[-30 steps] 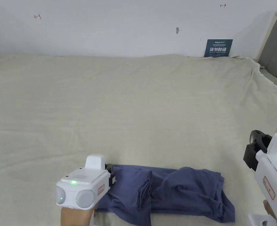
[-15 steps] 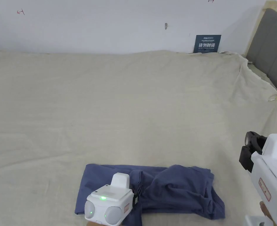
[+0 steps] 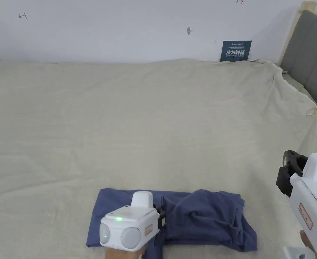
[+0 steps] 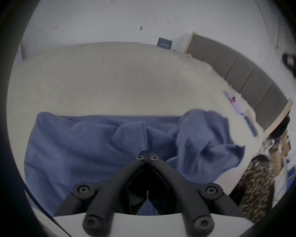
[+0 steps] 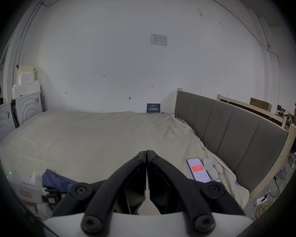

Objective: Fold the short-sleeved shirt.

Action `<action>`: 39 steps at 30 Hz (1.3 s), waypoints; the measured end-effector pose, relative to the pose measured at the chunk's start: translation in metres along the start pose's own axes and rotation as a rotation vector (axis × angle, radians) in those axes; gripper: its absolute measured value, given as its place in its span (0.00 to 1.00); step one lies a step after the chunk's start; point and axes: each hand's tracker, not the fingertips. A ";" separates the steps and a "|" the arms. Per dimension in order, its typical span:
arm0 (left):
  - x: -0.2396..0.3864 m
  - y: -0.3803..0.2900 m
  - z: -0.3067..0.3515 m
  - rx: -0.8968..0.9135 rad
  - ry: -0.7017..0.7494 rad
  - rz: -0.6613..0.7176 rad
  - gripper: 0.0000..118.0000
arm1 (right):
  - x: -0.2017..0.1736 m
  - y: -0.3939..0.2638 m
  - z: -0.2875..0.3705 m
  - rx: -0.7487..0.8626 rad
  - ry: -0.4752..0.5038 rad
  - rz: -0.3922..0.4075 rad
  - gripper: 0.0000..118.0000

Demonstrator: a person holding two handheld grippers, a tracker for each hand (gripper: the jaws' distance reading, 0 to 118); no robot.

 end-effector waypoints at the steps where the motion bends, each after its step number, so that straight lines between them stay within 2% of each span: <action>1: -0.004 0.009 0.009 0.005 -0.003 -0.004 0.00 | -0.001 0.001 0.000 0.001 0.003 0.002 0.00; 5: -0.035 0.043 0.049 0.032 -0.075 0.021 0.00 | -0.006 0.006 -0.001 0.010 0.013 0.006 0.00; 13: -0.116 0.078 0.101 0.009 -0.072 0.083 0.00 | -0.023 0.011 -0.006 0.018 0.038 0.007 0.00; 16: -0.141 0.075 0.106 -0.013 -0.016 0.065 0.07 | -0.028 0.011 -0.008 0.019 0.044 0.008 0.00; 18: -0.163 0.073 0.104 -0.066 -0.037 0.123 0.28 | -0.031 0.011 -0.010 0.015 0.049 0.011 0.00; 20: -0.181 0.067 0.099 -0.102 -0.057 0.187 0.57 | -0.034 0.010 -0.012 0.008 0.053 0.017 0.00; 22: -0.192 0.061 0.093 -0.128 -0.058 0.221 0.67 | -0.035 0.008 -0.014 0.001 0.055 0.022 0.00; 30: -0.225 0.032 0.051 -0.238 -0.121 0.330 0.68 | -0.039 0.004 -0.021 -0.025 0.044 0.034 0.00; 36: -0.218 0.029 0.038 -0.234 -0.155 0.283 0.68 | -0.037 0.001 -0.028 -0.044 0.027 0.040 0.00; 37: -0.217 0.031 0.036 -0.235 -0.166 0.288 0.66 | -0.037 0.001 -0.029 -0.047 0.026 0.041 0.00; 39: -0.214 0.033 0.027 -0.259 -0.205 0.288 0.48 | -0.037 0.001 -0.031 -0.052 0.023 0.040 0.00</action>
